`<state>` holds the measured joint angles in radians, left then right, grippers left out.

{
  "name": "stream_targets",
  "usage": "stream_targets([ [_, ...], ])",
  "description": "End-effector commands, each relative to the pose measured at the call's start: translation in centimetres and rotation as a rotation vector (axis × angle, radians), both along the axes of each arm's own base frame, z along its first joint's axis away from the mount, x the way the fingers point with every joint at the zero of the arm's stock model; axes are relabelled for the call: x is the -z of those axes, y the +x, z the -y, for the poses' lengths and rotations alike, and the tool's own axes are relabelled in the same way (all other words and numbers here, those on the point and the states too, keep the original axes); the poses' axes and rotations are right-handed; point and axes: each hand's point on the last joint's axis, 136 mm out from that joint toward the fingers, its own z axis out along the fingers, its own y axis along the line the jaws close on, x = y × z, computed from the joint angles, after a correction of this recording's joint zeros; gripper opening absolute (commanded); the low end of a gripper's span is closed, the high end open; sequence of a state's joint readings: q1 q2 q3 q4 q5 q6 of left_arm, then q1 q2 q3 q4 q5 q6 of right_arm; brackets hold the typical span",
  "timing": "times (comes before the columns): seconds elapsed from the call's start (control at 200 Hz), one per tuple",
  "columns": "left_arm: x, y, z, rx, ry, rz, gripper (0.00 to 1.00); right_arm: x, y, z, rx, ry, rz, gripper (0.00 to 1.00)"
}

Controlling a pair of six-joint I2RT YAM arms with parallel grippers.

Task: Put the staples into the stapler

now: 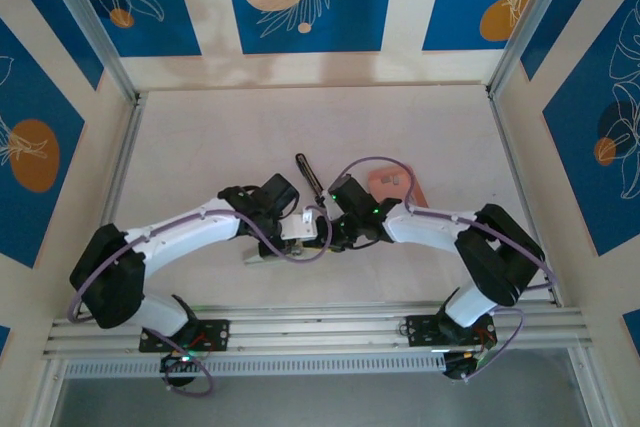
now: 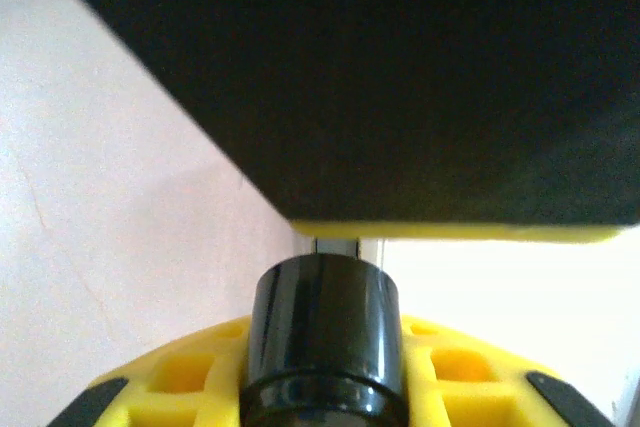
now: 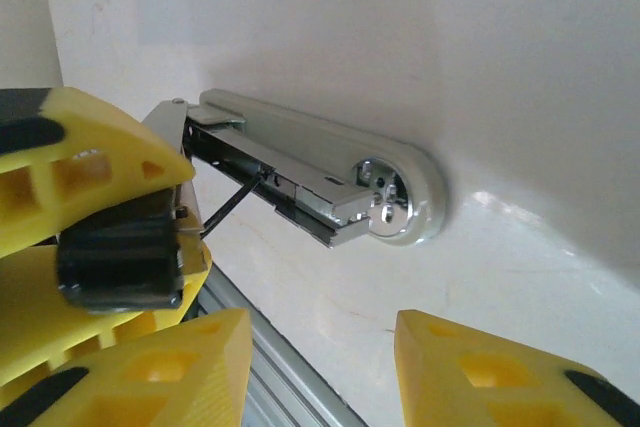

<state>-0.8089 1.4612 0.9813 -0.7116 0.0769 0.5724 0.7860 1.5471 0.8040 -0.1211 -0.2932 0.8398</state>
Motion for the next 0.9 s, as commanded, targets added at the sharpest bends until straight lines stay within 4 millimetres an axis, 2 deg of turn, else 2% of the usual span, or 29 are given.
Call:
stream_targets([
  [0.0, 0.4, 0.0, 1.4, 0.011, -0.014, -0.027, 0.02, 0.5, 0.0, 2.5, 0.052, -0.072, -0.009, 0.43],
  [0.195, 2.0, 0.0, 1.6, 0.024, 0.054, -0.052, 0.02, 0.5, 0.2, 5.3, 0.133, -0.080, -0.010, 0.43],
  [0.37, 3.4, -0.1, 1.8, 0.033, 0.101, -0.076, 0.02, 0.4, 0.2, 6.7, 0.164, -0.086, 0.001, 0.43],
  [0.74, 6.4, -0.5, 2.0, 0.043, 0.171, -0.142, 0.02, 0.5, 0.2, 7.3, 0.172, -0.085, 0.003, 0.43],
  [0.895, 6.4, -0.4, 1.9, 0.032, 0.185, -0.145, 0.02, 0.4, 0.2, 7.3, 0.170, -0.080, 0.007, 0.43],
])
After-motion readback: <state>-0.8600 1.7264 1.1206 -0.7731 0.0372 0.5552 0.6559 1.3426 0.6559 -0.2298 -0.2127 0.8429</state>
